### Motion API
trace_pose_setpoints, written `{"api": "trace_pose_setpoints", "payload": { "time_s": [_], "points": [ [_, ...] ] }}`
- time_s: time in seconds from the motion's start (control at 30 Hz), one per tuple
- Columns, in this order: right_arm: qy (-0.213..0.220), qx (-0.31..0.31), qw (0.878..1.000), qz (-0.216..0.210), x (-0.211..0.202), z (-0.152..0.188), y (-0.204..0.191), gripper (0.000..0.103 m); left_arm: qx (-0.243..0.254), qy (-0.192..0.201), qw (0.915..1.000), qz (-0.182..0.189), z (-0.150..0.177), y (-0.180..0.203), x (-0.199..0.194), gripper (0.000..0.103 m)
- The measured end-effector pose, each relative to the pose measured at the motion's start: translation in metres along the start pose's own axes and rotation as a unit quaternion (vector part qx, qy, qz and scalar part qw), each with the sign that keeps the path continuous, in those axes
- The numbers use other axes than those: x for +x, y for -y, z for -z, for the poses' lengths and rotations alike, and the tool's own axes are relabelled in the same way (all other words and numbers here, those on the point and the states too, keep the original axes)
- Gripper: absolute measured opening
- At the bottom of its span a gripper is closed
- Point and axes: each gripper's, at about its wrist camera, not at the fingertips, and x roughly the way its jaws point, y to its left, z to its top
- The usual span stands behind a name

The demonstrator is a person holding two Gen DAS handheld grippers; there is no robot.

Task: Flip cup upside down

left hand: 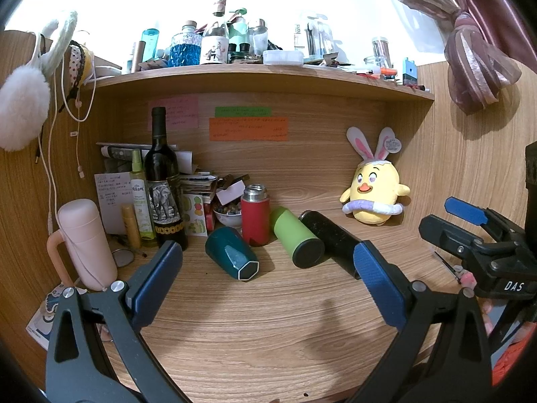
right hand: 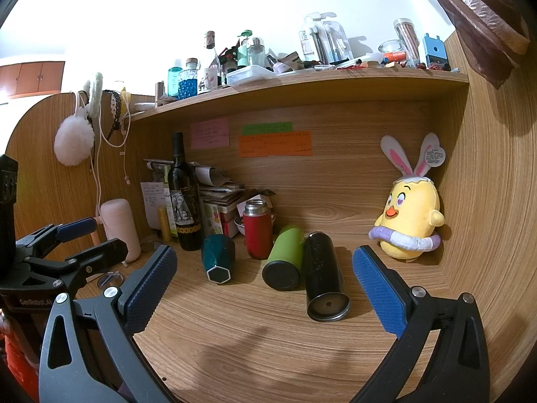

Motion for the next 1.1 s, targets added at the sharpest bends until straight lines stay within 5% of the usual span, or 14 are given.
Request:
{"api": "trace_pose_setpoints", "payload": {
  "time_s": [0.77, 0.93, 1.1],
  "points": [
    [-0.019, 0.001, 1.000, 0.003, 0.025, 0.004, 0.003, 0.103, -0.002, -0.021, 0.9998, 0.002, -0.001, -0.010, 0.024, 0.103],
    [-0.035, 0.008, 0.999, 0.005, 0.046, 0.008, 0.010, 0.103, -0.018, -0.071, 0.9973, 0.004, -0.002, -0.026, 0.069, 0.103],
    [-0.057, 0.018, 0.998, 0.006, 0.067, 0.015, 0.019, 0.103, -0.052, -0.163, 0.9852, 0.015, 0.006, -0.051, 0.140, 0.103]
  ]
}}
